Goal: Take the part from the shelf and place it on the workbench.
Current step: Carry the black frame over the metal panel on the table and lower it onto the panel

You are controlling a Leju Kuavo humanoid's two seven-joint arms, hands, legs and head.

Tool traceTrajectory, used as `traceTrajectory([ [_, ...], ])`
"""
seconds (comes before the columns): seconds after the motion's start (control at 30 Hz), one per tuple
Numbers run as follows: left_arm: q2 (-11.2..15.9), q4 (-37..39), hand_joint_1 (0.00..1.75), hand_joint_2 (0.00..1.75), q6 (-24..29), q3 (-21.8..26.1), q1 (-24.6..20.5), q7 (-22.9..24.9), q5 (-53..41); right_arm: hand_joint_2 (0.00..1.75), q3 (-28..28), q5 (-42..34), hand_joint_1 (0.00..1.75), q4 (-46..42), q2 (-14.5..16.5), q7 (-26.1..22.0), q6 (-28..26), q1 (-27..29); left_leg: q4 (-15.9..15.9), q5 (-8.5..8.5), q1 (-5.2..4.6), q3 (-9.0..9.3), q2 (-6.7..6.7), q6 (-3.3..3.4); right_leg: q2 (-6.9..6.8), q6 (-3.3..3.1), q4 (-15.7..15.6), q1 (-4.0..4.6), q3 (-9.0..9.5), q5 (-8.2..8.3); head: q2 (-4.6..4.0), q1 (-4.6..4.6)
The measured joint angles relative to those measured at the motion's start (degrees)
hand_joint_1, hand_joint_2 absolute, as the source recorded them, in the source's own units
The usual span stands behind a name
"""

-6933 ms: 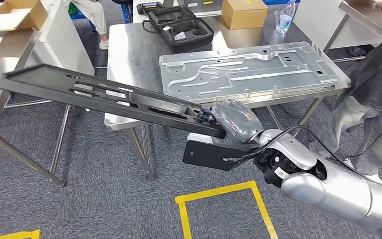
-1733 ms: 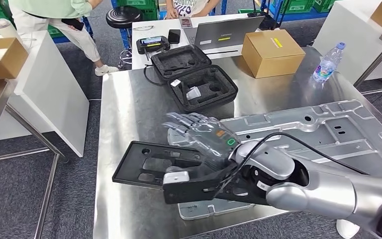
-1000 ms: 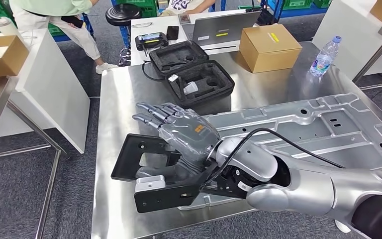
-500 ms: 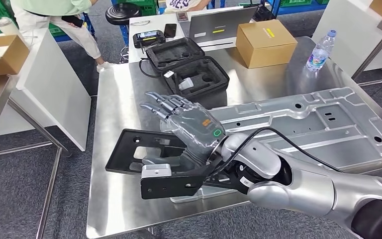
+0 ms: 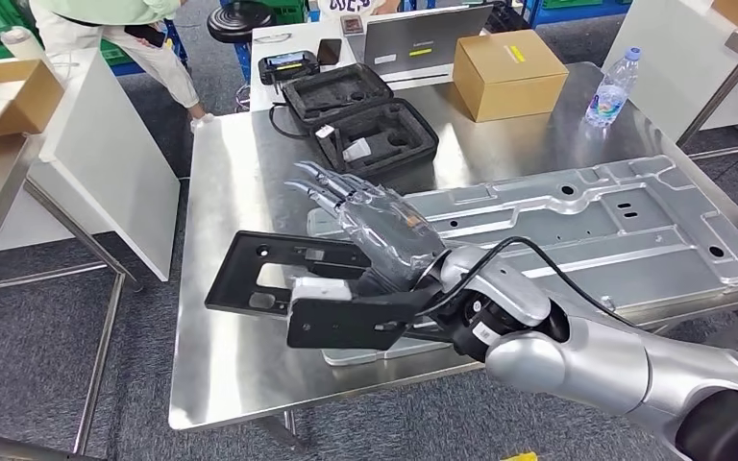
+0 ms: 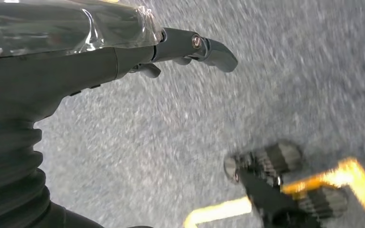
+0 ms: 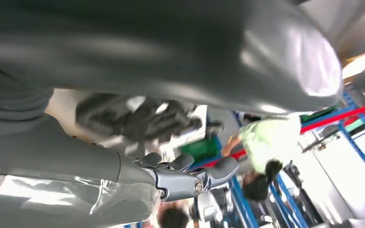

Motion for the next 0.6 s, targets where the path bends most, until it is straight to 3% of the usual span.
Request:
traceTrajectory([
  [0.07,-0.2,0.0,0.00,1.75,0.1,0.1,0.0,-1.2,0.2,0.00,-1.4,-3.4,0.00,0.2,-0.4,-0.4,-1.9,0.3,-1.6,1.76,0.35,-0.12,0.15,0.26,0.12,0.50,1.9,0.15,-1.07,-2.23,0.00,0.12],
  [0.13,-0.7,0.0,0.00,1.75,0.1,0.3,-0.1,-1.9,0.4,0.00,-2.7,-5.4,0.00,0.5,-0.9,-0.6,-3.4,0.7,-2.2,2.89,0.55,-0.80,0.23,0.35,0.21,0.98,8.6,0.16,-3.52,-7.12,-0.01,0.34],
  [0.2,-1.1,0.0,0.00,1.75,0.0,0.4,0.0,-2.0,0.5,0.00,-3.4,-6.6,0.00,0.7,-1.3,-0.6,-4.5,1.4,-1.8,3.47,0.61,-1.86,0.30,0.26,0.21,1.51,15.3,0.00,-5.25,-9.94,-0.02,0.42],
  [0.23,-1.2,0.0,0.00,1.75,-0.1,0.4,0.0,-1.9,0.6,0.00,-3.8,-7.1,0.00,0.7,-1.6,-0.6,-5.2,1.8,-1.4,3.67,0.66,-2.48,0.31,0.17,0.20,1.73,16.0,-0.12,-4.76,-9.74,-0.01,0.43],
  [0.27,-1.4,0.0,0.00,1.75,-0.1,0.5,0.0,-1.8,0.7,0.00,-4.2,-7.6,0.00,0.8,-1.9,-0.6,-5.9,2.2,-0.9,3.81,0.73,-3.12,0.31,0.05,0.19,1.91,14.3,-0.27,-3.14,-8.63,-0.01,0.44],
  [0.33,-1.6,0.0,0.00,1.75,-0.2,0.6,0.0,-1.5,0.9,0.00,-5.3,-8.6,0.00,0.8,-2.4,-0.3,-7.4,2.6,0.4,3.98,0.80,-4.45,0.28,-0.24,0.19,2.15,6.3,-0.56,2.36,-6.21,-0.01,0.45],
  [0.4,-1.7,0.0,0.00,1.75,-0.2,0.8,0.0,-1.3,1.0,0.00,-6.3,-9.8,0.00,0.8,-2.9,0.0,-8.5,2.9,1.4,4.24,0.75,-5.43,0.20,-0.73,0.38,1.59,0.9,-0.42,5.54,-5.12,-0.01,0.40],
  [0.5,-2.0,0.0,0.00,1.75,-0.1,0.9,0.2,-1.4,1.4,0.00,-7.8,-11.6,0.00,0.8,-3.8,0.4,-10.6,3.8,1.9,5.00,0.83,-6.52,0.03,-1.78,0.47,0.09,0.2,-0.27,4.89,-4.32,0.00,0.40],
  [0.53,-2.1,0.0,0.00,1.75,-0.1,1.0,0.3,-1.6,1.5,0.00,-8.3,-12.3,0.00,0.8,-4.0,0.7,-11.4,4.1,2.5,4.27,0.92,-7.15,0.00,-2.17,0.42,-0.43,0.1,-0.33,4.30,-3.81,0.01,0.36],
  [0.6,-2.3,0.0,0.00,1.75,0.0,1.0,0.5,-1.9,1.7,0.00,-9.4,-14.4,0.00,0.7,-4.4,1.1,-13.4,4.6,7.2,-0.25,1.28,-9.14,0.00,-2.95,0.33,-1.22,0.0,-0.55,2.88,-2.58,0.00,0.25],
])
